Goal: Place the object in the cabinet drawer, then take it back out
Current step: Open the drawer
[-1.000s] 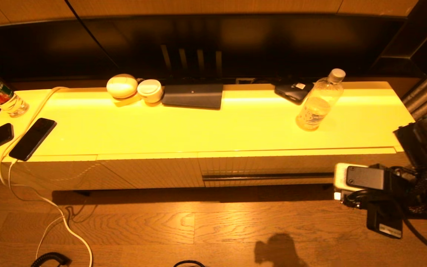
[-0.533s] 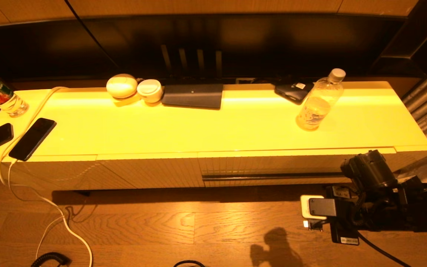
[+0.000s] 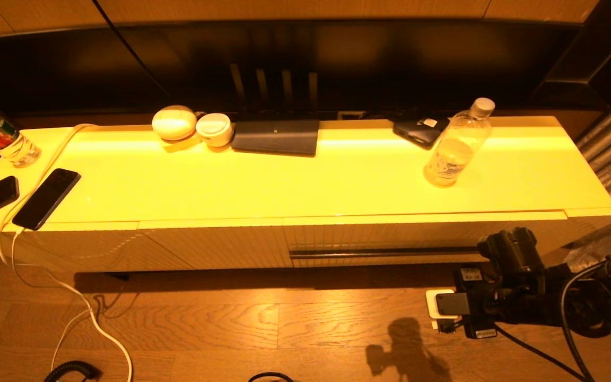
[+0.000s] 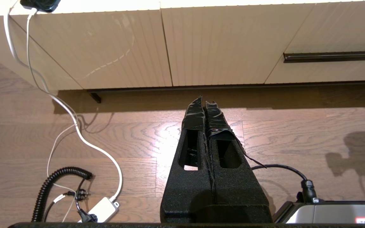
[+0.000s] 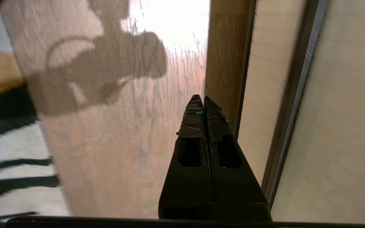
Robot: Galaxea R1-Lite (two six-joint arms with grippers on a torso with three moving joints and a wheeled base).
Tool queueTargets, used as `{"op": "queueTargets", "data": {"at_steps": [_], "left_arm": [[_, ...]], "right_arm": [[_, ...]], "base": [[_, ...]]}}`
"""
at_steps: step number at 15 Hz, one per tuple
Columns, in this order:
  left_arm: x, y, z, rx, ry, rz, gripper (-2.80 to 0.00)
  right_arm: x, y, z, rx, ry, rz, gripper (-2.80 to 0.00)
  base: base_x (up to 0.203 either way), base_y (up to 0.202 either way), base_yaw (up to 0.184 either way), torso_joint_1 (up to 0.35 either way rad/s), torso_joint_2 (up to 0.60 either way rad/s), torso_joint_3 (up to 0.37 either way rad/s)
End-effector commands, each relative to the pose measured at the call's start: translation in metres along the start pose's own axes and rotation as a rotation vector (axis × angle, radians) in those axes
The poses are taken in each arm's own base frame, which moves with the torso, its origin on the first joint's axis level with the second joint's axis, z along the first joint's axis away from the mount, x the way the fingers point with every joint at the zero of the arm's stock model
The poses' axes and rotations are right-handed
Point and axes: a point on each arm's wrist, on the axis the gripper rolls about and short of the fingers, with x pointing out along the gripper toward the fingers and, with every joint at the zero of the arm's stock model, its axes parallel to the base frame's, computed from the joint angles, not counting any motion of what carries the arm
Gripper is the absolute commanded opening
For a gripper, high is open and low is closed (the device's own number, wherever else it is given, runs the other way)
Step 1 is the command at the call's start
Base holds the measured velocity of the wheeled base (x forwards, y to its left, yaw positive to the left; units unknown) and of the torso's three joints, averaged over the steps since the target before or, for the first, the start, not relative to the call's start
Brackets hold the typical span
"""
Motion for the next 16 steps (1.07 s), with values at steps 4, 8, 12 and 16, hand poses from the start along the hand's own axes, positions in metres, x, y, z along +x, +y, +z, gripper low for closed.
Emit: {"op": "queueTargets", "data": {"at_steps": [4, 8, 12, 16], "left_arm": [[0.0, 0.0, -0.001, 0.0, 0.002, 0.0, -2.8], [0.0, 0.0, 0.0, 0.0, 0.001, 0.0, -2.8], [0.0, 0.0, 0.0, 0.0, 0.001, 0.001, -2.8], [0.0, 0.0, 0.0, 0.0, 0.001, 0.0, -2.8]], "right_arm": [[0.015, 0.004, -0.02, -0.079, 0.019, 0.047, 0.0], [0.013, 0.002, -0.028, -0.118, 0.024, 0.075, 0.0], [0.014, -0.007, -0.029, -0.119, 0.015, 0.053, 0.0], [0.015, -0.011, -0.029, -0.123, 0.015, 0.036, 0.0]], "base": [[0.0, 0.0, 0.0, 0.0, 0.0, 0.0], [0.0, 0.0, 0.0, 0.0, 0.0, 0.0], [0.0, 0.0, 0.0, 0.0, 0.0, 0.0], [0.0, 0.0, 0.0, 0.0, 0.0, 0.0]]}}
